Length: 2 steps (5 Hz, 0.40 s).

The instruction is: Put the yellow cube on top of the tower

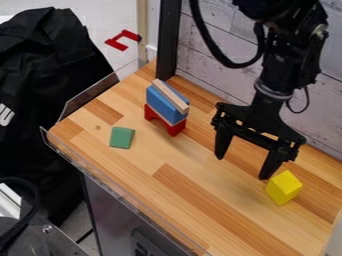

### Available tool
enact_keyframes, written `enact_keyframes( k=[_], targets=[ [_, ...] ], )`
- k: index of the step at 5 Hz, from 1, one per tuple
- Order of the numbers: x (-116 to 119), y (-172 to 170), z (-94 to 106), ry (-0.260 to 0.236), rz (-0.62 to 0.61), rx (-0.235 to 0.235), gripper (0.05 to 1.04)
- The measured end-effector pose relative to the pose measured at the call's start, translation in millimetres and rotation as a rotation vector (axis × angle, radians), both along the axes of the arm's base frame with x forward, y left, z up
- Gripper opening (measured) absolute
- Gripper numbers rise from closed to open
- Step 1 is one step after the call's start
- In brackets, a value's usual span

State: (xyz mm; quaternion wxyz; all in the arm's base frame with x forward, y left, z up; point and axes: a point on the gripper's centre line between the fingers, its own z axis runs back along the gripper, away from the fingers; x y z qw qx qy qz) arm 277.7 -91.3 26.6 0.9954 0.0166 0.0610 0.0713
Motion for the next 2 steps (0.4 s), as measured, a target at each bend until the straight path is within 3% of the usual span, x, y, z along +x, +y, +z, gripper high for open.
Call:
enact_keyframes(
  k=[2],
  targets=[
    [-4.1, 0.2, -6.7, 0.031, -0.024, 0.034, 0.999]
  ],
)
